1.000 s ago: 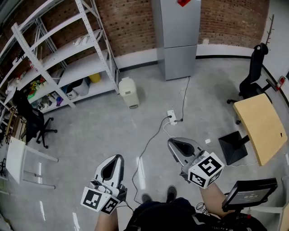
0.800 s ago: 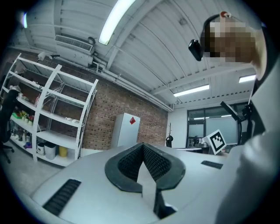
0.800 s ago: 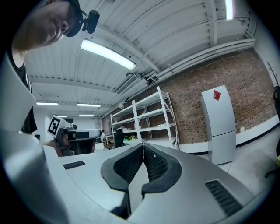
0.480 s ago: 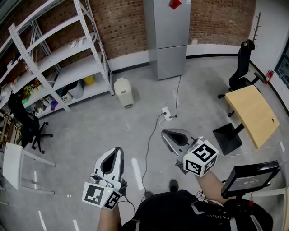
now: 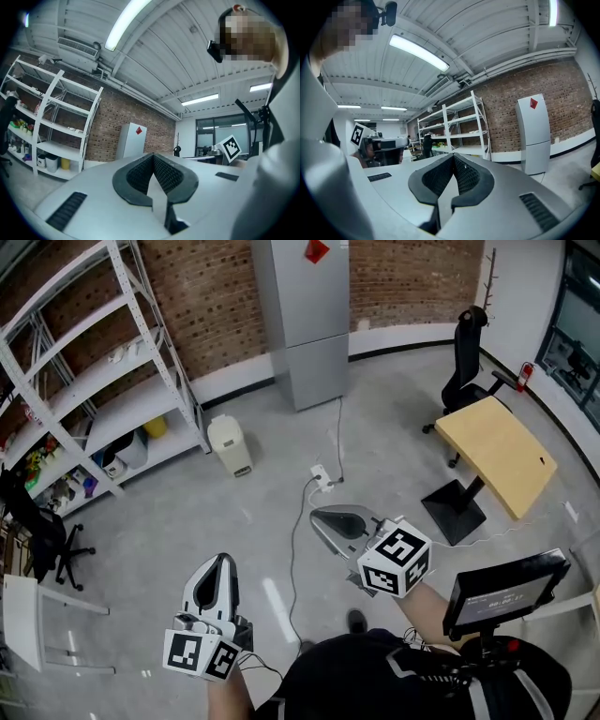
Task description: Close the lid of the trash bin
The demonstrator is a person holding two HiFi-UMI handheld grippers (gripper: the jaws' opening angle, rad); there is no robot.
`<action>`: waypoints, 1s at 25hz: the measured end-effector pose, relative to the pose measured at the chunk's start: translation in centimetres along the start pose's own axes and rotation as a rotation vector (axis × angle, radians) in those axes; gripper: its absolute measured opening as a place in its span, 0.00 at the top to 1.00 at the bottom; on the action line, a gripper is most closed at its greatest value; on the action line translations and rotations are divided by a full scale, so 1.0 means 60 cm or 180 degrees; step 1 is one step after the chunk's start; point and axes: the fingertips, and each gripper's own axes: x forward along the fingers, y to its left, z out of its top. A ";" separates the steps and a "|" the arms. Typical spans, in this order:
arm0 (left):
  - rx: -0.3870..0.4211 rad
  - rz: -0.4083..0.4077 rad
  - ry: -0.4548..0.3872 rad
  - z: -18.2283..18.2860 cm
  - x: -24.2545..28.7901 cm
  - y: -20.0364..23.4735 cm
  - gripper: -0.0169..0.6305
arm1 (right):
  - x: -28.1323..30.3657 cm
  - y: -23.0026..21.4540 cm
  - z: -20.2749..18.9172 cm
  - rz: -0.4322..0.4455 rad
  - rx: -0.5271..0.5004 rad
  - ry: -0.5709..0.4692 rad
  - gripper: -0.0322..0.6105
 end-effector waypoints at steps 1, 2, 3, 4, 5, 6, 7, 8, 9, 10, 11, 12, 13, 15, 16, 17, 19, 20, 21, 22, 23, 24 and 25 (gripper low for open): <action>0.0005 -0.0012 0.0006 -0.001 0.002 -0.001 0.98 | 0.000 -0.001 0.000 -0.0008 -0.0011 0.0003 0.94; 0.0009 -0.0026 0.0010 -0.002 0.004 -0.002 0.98 | 0.000 -0.002 -0.001 -0.0015 -0.0019 0.0007 0.94; 0.0009 -0.0040 0.0012 -0.003 0.005 -0.004 0.98 | -0.001 -0.003 -0.001 -0.0018 -0.0022 0.0009 0.94; 0.0005 -0.0053 0.0013 -0.004 0.006 -0.005 0.98 | -0.002 -0.002 -0.001 -0.0018 -0.0019 0.0006 0.94; 0.0004 -0.0063 0.0013 -0.004 0.006 -0.006 0.98 | -0.003 -0.001 -0.001 -0.0014 -0.0014 -0.0002 0.94; 0.0006 -0.0071 0.0011 -0.005 0.007 -0.008 0.98 | -0.004 -0.001 0.000 -0.0010 -0.0011 -0.0012 0.94; 0.0010 -0.0076 0.0009 -0.005 0.007 -0.010 0.98 | -0.006 -0.001 0.001 -0.0008 -0.0013 -0.0021 0.94; 0.0015 -0.0078 0.0009 -0.005 0.006 -0.011 0.98 | -0.008 -0.001 0.002 -0.0010 -0.0015 -0.0029 0.94; 0.0019 -0.0080 0.0010 -0.005 0.007 -0.013 0.98 | -0.010 -0.002 0.002 -0.0015 -0.0015 -0.0036 0.94; 0.0023 -0.0081 0.0013 -0.005 0.007 -0.014 0.98 | -0.011 -0.003 0.002 -0.0022 -0.0011 -0.0040 0.94; 0.0024 -0.0083 0.0019 -0.006 0.008 -0.015 0.98 | -0.012 -0.005 0.001 -0.0027 -0.0004 -0.0044 0.94; 0.0024 -0.0087 0.0028 -0.008 0.009 -0.017 0.98 | -0.013 -0.007 0.000 -0.0033 0.0001 -0.0045 0.94; 0.0023 -0.0094 0.0038 -0.011 0.010 -0.020 0.98 | -0.016 -0.009 -0.002 -0.0041 0.0002 -0.0046 0.94; 0.0026 -0.0099 0.0050 -0.015 0.013 -0.024 0.98 | -0.022 -0.015 -0.004 -0.0058 -0.0010 -0.0053 0.94; 0.0022 -0.0095 0.0055 -0.015 0.014 -0.024 0.98 | -0.023 -0.017 -0.004 -0.0063 -0.0017 -0.0058 0.94; 0.0012 -0.0089 0.0061 -0.016 0.016 -0.025 0.98 | -0.024 -0.019 -0.003 -0.0065 -0.0019 -0.0064 0.94; -0.0010 -0.0079 0.0072 -0.016 0.017 -0.025 0.98 | -0.024 -0.019 -0.001 -0.0059 -0.0018 -0.0069 0.94; -0.0014 -0.0076 0.0074 -0.016 0.017 -0.025 0.98 | -0.024 -0.019 -0.001 -0.0056 -0.0022 -0.0069 0.94; -0.0013 -0.0071 0.0071 -0.017 0.018 -0.025 0.98 | -0.023 -0.019 -0.001 -0.0053 -0.0028 -0.0068 0.94; -0.0010 -0.0064 0.0066 -0.017 0.018 -0.024 0.98 | -0.023 -0.019 -0.002 -0.0049 -0.0035 -0.0066 0.94; -0.0007 -0.0056 0.0060 -0.018 0.018 -0.025 0.98 | -0.023 -0.019 -0.003 -0.0046 -0.0043 -0.0065 0.94; -0.0007 -0.0047 0.0055 -0.019 0.019 -0.026 0.98 | -0.023 -0.021 -0.004 -0.0044 -0.0049 -0.0063 0.94; -0.0008 -0.0039 0.0053 -0.020 0.019 -0.027 0.98 | -0.025 -0.022 -0.005 -0.0043 -0.0052 -0.0061 0.94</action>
